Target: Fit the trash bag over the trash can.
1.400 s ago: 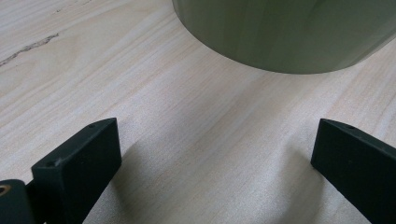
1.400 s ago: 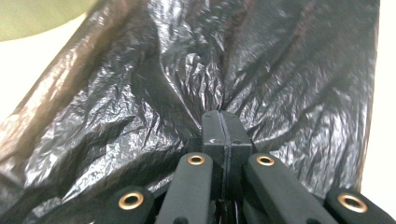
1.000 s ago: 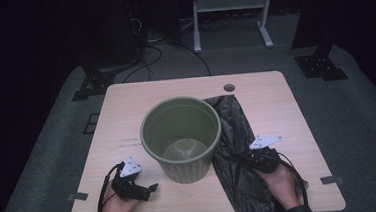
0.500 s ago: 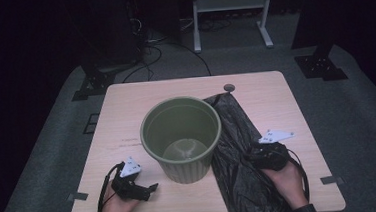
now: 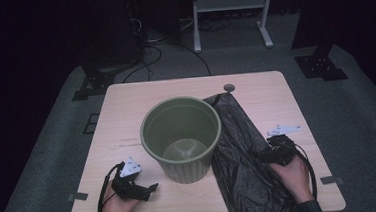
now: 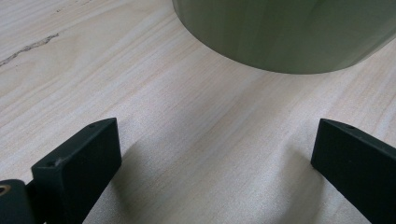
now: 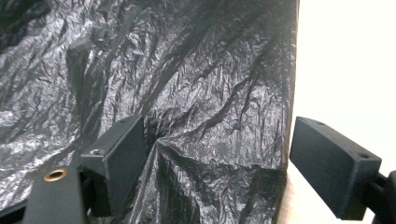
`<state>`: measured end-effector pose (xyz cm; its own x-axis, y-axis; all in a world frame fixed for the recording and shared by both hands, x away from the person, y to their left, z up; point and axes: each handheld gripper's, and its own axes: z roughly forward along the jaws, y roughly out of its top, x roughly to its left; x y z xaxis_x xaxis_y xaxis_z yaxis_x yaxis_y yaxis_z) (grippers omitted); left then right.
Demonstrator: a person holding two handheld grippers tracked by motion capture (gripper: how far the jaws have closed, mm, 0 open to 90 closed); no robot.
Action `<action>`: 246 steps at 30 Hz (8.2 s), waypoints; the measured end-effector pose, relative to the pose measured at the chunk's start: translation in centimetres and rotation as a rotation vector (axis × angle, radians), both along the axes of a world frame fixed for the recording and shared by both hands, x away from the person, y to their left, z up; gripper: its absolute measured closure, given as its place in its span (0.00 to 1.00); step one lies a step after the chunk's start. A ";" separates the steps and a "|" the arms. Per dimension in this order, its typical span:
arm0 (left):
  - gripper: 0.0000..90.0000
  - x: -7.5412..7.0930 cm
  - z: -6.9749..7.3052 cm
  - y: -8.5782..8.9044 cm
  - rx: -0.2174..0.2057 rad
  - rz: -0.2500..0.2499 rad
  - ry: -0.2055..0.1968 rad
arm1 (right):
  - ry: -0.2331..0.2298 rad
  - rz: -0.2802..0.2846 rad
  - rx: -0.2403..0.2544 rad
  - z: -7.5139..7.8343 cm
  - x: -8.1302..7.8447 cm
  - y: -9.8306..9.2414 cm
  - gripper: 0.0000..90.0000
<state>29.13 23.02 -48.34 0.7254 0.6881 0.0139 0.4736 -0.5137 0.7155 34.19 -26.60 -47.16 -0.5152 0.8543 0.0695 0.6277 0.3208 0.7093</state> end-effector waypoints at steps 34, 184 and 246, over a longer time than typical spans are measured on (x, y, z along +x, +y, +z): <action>0.00 0.0 0.0 0.0 0.001 0.000 0.000 | 0.058 0.192 0.098 -0.7 1.2 6.3 0.19; 0.00 0.0 0.0 0.0 0.000 0.001 -0.001 | -0.190 1.024 0.459 23.2 0.6 18.9 0.98; 0.00 0.0 0.0 0.0 0.000 -0.013 0.001 | -0.060 0.897 0.292 18.7 3.5 17.4 0.84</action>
